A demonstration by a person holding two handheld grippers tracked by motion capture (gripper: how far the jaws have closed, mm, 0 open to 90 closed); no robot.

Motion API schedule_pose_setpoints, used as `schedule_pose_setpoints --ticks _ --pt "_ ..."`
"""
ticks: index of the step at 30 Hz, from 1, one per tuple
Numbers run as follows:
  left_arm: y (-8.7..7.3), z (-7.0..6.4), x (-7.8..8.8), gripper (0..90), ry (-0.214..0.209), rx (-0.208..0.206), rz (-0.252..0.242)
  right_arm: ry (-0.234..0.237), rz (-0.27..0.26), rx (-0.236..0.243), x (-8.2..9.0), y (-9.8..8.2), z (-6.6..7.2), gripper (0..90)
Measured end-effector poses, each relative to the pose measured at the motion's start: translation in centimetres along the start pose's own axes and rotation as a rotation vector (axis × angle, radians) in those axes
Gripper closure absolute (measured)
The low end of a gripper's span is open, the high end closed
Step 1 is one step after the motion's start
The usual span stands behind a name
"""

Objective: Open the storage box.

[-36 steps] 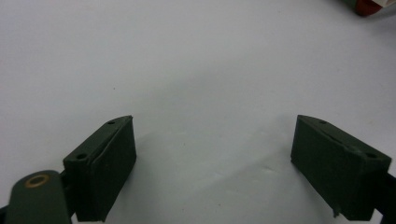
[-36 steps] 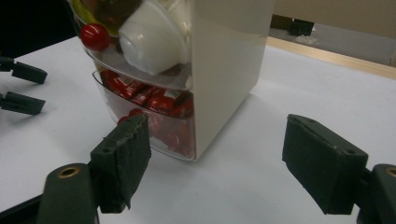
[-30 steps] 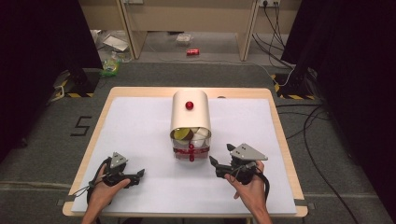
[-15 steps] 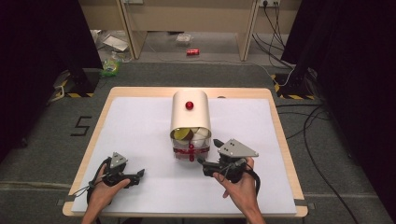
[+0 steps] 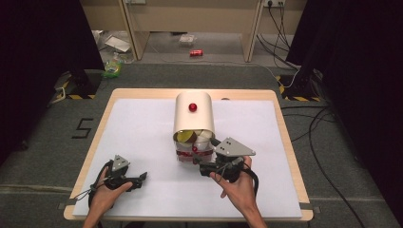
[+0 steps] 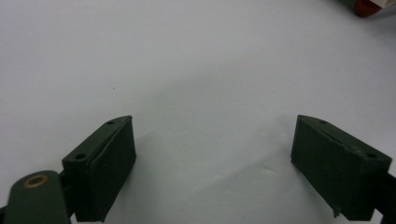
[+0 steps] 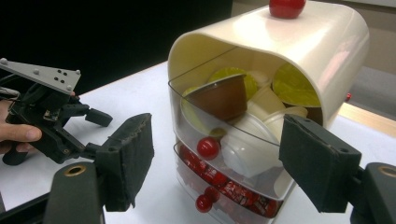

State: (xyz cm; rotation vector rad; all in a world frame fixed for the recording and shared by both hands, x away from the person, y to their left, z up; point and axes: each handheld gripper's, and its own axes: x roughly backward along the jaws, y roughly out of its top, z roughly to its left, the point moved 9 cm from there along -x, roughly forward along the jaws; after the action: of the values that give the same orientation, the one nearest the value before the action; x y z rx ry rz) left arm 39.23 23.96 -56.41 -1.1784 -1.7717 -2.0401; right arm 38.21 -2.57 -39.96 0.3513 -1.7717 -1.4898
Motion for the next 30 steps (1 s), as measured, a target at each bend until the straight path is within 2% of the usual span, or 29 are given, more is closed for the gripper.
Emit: schedule_pose_setpoints --ticks 12,30 --pt "0.0 0.0 0.0 12.8 0.0 0.0 0.0 0.005 0.0 0.014 -1.2 0.4 -0.1 26.9" --pt "0.0 0.0 0.0 12.9 0.0 0.001 -0.001 0.012 0.026 0.011 -2.4 -0.2 -0.7 27.4"
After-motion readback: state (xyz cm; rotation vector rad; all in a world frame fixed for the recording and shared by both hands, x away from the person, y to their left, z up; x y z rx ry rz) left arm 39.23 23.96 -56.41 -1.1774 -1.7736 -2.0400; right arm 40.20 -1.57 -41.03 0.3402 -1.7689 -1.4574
